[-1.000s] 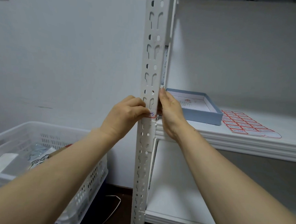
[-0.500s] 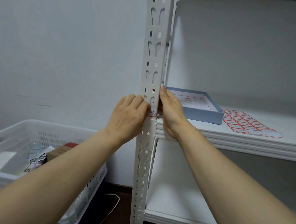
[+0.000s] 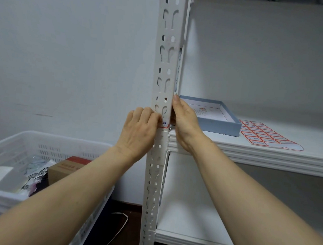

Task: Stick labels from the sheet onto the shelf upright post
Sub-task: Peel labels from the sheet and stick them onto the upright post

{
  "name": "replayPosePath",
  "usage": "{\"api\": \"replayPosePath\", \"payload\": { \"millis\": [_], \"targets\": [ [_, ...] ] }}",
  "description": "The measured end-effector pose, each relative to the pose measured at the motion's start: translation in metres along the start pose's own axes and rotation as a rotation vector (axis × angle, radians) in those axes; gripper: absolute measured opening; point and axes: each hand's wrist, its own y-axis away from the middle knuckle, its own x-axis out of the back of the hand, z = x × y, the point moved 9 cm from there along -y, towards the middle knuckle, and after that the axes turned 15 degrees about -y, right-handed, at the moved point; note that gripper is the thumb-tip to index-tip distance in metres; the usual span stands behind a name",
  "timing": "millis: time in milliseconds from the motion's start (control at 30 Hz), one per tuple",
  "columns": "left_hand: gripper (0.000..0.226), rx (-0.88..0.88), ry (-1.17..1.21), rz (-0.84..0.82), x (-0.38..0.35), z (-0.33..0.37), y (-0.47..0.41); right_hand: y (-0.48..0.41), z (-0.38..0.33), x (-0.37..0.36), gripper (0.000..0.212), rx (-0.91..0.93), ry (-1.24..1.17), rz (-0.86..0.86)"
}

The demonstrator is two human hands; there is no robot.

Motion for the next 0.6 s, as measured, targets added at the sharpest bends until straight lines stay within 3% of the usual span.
{"api": "replayPosePath", "payload": {
  "millis": [233,433,600],
  "targets": [
    [0.002,0.026,0.098,-0.007,-0.003,-0.007,0.023,0.0,-0.001,0.0,0.026,0.008,-0.024,0.001],
    [0.027,0.043,0.145,0.058,0.007,-0.009,0.017,0.002,-0.001,0.0,0.028,-0.009,-0.047,-0.001],
    [0.027,0.098,0.184,0.02,0.007,-0.01,0.004,0.003,-0.002,0.0,0.033,-0.016,-0.055,0.01]
  ]
}}
